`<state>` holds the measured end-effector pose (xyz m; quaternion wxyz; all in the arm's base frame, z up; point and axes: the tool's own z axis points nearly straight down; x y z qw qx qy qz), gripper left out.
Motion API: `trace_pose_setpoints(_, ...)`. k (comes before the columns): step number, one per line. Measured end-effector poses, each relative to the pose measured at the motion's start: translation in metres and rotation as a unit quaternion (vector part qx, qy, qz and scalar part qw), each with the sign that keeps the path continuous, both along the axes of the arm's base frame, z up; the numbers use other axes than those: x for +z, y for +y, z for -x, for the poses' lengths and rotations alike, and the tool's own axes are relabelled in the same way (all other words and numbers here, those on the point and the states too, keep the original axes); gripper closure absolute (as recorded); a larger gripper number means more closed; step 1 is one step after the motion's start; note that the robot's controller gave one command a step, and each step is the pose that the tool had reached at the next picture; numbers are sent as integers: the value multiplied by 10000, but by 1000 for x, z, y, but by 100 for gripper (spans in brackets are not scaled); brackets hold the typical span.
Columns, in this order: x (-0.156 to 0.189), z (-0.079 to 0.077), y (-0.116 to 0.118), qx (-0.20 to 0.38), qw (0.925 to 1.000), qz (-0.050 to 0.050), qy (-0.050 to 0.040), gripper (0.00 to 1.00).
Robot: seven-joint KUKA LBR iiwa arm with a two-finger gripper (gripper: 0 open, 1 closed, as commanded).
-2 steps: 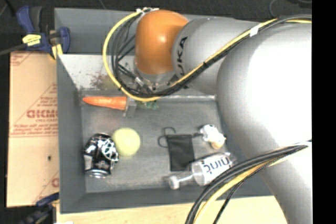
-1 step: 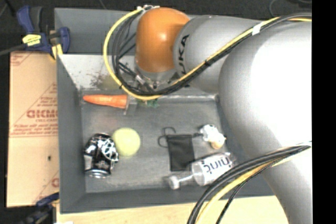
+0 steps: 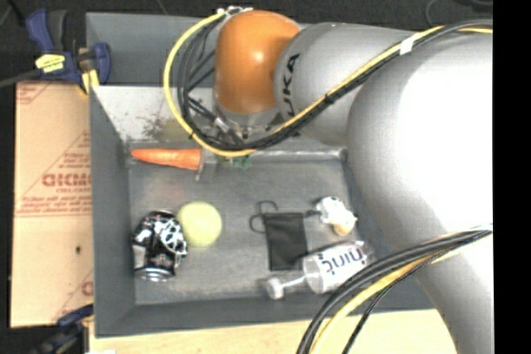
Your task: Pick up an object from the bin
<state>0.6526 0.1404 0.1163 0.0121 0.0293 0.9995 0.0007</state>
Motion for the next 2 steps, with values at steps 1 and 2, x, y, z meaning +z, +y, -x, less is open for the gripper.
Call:
trace_pose_setpoints(1,4,1,0,1,10000,5,26,100)
trace_pose_setpoints(2,21,2,-1,0,10000,5,31,100)
